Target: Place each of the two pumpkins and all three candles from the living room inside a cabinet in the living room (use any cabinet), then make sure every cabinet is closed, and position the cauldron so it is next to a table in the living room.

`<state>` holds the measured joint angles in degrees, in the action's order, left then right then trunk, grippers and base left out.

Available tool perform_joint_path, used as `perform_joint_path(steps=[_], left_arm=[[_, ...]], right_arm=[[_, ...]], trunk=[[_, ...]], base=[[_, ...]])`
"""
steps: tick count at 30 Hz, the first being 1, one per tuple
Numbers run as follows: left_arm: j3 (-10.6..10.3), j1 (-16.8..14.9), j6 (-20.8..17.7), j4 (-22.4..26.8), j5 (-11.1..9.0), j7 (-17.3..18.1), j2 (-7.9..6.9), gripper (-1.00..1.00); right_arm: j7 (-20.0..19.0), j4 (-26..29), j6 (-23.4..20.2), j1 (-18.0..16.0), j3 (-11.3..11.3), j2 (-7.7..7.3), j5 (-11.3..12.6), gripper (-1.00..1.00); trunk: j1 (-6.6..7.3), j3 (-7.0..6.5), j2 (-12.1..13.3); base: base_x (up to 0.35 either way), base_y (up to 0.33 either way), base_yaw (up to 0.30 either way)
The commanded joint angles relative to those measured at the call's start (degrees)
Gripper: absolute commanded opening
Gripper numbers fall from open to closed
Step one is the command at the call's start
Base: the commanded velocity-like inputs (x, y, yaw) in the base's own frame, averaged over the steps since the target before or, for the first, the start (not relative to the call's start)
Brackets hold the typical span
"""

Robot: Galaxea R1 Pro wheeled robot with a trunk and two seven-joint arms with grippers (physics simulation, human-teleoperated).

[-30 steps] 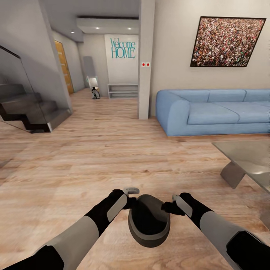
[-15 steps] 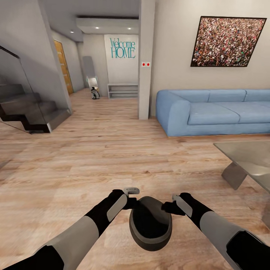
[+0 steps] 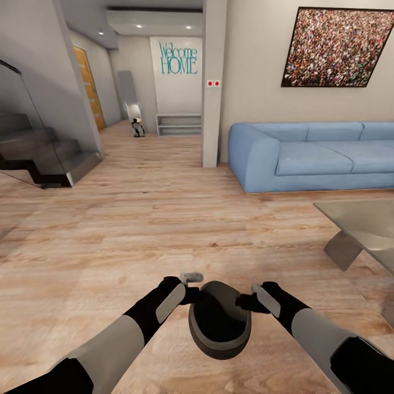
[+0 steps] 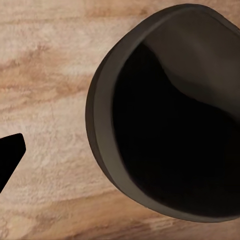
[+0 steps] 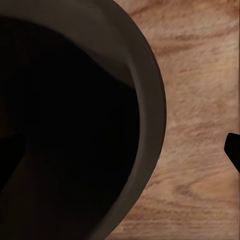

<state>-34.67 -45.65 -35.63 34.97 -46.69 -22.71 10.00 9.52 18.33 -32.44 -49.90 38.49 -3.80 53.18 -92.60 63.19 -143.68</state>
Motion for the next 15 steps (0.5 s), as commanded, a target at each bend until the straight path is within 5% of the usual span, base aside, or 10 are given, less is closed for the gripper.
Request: perform_joint_path(steps=[1, 5, 15], left_arm=[[-0.16, -0.05, -0.03, 0.04, -0.50, -0.50, 0.00, 1.00], [-0.21, -0.08, 0.10, 0.01, -0.44, -0.50, 0.00, 1.00], [-0.31, -0.14, 1.41, 0.02, 0.16, -0.58, 0.00, 1.00]], right_arm=[[0.49, 0.17, -0.05, -0.02, 0.81, -0.07, 0.61, 1.00], [0.50, 0.14, 0.73, -0.02, 3.33, -0.07, 0.65, 1.00], [0.50, 0.05, 2.94, -0.02, 3.77, -0.16, 0.78, 1.00]], trunk=[[-0.01, 0.28, -0.04], [-0.11, 1.17, -0.10], [-0.37, 3.38, -0.23]], base=[[0.000, 0.000, 0.000], [0.000, 0.000, 0.000], [0.000, 0.000, 0.000]])
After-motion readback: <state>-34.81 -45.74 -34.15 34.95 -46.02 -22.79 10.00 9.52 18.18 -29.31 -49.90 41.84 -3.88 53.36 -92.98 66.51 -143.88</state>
